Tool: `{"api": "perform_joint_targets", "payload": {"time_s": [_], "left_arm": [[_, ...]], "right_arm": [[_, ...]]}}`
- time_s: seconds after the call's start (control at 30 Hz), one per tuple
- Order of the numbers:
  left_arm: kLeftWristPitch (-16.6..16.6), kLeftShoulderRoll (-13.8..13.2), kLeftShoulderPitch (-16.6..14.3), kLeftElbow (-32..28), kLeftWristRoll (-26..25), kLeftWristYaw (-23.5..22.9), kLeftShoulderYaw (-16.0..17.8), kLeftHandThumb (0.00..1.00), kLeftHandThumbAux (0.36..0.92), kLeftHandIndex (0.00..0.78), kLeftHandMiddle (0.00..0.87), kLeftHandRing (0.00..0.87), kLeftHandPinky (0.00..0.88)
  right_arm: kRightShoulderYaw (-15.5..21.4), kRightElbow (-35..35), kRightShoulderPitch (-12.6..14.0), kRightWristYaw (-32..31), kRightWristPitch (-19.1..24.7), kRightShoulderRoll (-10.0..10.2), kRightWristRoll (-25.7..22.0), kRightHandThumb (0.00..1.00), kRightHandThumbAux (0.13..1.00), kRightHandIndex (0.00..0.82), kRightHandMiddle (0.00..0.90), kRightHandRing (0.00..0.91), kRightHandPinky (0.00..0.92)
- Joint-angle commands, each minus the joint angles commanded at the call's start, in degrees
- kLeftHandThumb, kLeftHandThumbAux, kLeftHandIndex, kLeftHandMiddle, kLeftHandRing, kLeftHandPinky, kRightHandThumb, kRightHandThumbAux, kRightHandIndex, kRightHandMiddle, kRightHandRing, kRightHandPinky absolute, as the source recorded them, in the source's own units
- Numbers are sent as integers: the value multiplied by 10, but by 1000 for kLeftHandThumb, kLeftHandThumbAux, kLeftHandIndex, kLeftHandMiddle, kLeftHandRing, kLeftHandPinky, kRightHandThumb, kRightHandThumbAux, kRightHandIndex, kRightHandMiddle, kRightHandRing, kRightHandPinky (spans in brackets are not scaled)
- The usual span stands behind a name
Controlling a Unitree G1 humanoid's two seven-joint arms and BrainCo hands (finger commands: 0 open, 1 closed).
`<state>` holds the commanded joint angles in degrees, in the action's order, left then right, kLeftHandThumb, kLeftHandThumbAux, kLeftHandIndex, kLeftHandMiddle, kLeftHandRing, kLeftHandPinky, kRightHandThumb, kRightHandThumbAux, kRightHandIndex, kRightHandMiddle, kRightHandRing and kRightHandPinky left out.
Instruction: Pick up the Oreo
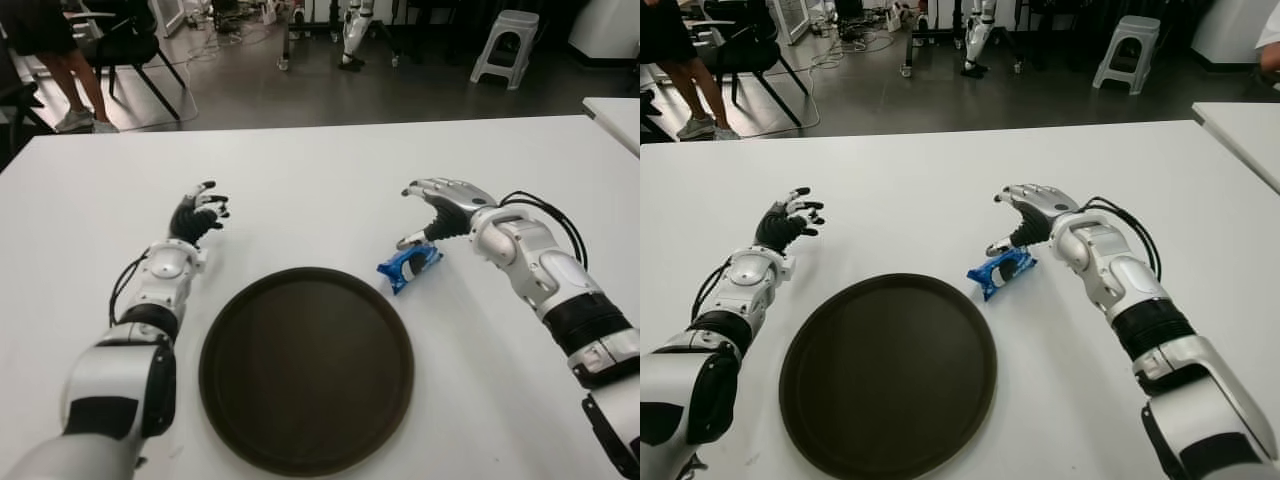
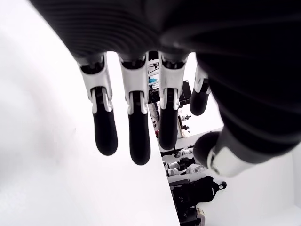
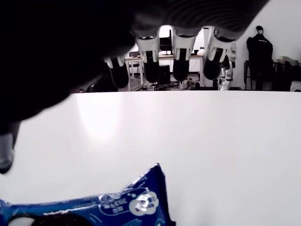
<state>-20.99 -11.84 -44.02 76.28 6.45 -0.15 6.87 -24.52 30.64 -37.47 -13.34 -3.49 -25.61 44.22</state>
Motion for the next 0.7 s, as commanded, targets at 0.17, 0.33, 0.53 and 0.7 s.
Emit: {"api": "perform_joint_targets", "payload": {"time_s": [0.17,0.33,0.53,0.7], "left_arm": [[1,0,0,0,-1,0,1,514,650,148,293,351,395],[2,0,1,0,-5,-5,4,511,656,139,284,346,391],[7,1,0,1,-10,-14,11,503,652,130,278,336,384],[4,1,0,0,-7,-12,10,500,655,136,291,345,391]], "right_arm": [[-4,-5,-1,-2,3,-4,3,0,438,61,56,43,47],[-9,-12,-1,-9,0,-11,7,0,434,54,58,47,49],[-18,-25,-4,-40,0,-26,14,36,472,8,22,22,38],[-23,-23,-6,-47,2,-29,15,120,497,1,4,4,27]]}}
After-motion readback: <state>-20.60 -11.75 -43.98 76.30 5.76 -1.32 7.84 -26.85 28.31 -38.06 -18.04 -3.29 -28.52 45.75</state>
